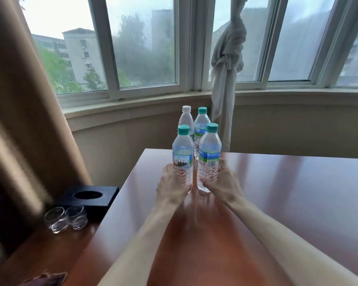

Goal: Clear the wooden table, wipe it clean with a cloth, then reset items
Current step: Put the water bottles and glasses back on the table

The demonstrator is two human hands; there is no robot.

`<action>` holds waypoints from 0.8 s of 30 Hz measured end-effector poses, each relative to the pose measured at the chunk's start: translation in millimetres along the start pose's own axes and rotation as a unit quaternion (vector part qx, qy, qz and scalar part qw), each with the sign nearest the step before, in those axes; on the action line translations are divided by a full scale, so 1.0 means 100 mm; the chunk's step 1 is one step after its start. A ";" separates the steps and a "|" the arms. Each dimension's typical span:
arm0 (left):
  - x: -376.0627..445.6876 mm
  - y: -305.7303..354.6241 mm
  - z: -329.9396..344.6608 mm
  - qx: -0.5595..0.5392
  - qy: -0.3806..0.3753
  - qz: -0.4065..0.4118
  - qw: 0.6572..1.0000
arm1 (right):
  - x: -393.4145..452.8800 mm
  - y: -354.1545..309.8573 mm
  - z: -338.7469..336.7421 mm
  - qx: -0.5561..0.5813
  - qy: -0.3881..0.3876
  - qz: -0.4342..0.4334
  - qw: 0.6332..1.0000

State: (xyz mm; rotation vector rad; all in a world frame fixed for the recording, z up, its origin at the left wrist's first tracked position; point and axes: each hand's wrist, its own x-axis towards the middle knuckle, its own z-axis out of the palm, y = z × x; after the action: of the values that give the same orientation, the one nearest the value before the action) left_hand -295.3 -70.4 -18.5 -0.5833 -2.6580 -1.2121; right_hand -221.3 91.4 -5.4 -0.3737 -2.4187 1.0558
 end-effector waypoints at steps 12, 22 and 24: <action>0.78 -0.13 0.29 -0.011 0.013 0.013 1.000 | 0.61 0.09 0.28 -0.040 0.045 0.027 0.998; 1.14 -0.23 0.53 -0.041 0.028 0.047 0.998 | 0.95 0.20 0.49 -0.039 0.070 0.028 0.996; 1.16 -0.21 0.54 -0.032 0.011 0.029 0.999 | 0.94 0.16 0.45 -0.040 0.057 0.036 0.997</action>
State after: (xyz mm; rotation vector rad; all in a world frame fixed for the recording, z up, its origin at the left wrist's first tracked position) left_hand -409.2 -9.4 -33.1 -0.6498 -2.5740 -1.2830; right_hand -323.9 113.6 -14.8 -0.5384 -2.3653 0.9431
